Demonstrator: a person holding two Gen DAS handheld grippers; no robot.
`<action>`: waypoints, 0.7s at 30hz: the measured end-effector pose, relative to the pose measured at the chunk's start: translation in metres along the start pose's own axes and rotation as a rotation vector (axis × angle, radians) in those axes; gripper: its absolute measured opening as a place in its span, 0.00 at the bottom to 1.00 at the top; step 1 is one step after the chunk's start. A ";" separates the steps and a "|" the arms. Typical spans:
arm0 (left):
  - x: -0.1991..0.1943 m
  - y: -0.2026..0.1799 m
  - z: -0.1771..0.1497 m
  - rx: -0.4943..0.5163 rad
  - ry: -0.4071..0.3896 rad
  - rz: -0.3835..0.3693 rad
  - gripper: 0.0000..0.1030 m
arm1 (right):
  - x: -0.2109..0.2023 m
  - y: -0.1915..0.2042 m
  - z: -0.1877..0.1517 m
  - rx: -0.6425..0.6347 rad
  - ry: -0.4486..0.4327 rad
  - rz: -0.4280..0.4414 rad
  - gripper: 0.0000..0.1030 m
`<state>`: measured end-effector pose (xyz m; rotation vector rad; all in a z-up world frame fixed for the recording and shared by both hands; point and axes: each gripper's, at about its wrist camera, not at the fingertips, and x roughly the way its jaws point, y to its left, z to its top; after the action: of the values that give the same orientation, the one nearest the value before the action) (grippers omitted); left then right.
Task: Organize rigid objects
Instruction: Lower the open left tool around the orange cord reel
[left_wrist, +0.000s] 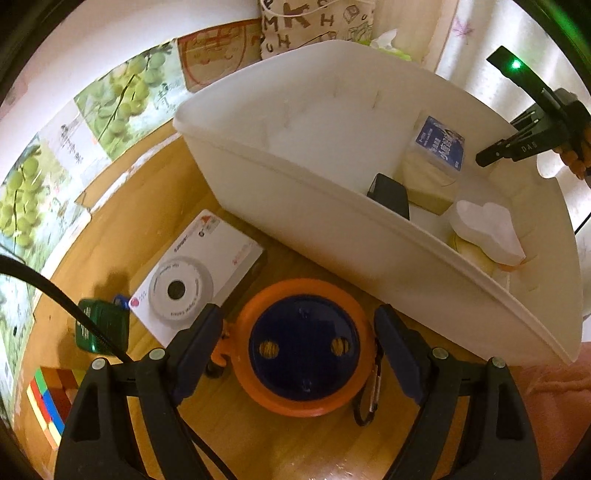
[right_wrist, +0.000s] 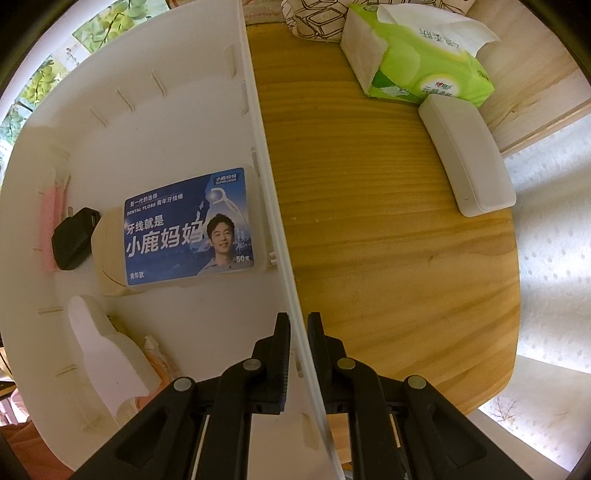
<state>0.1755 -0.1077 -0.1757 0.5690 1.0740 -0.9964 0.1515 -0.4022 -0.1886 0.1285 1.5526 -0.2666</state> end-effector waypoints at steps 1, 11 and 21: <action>0.002 0.000 0.001 0.008 0.000 -0.007 0.84 | 0.000 0.000 0.000 0.000 0.000 -0.001 0.09; 0.019 0.002 0.006 0.041 -0.005 -0.040 0.84 | 0.001 0.001 0.000 -0.004 0.002 -0.003 0.10; 0.021 0.009 0.011 0.060 -0.020 -0.086 0.83 | 0.001 0.000 -0.001 -0.014 0.012 -0.002 0.10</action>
<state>0.1911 -0.1203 -0.1914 0.5645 1.0612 -1.1096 0.1508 -0.4020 -0.1897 0.1178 1.5659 -0.2572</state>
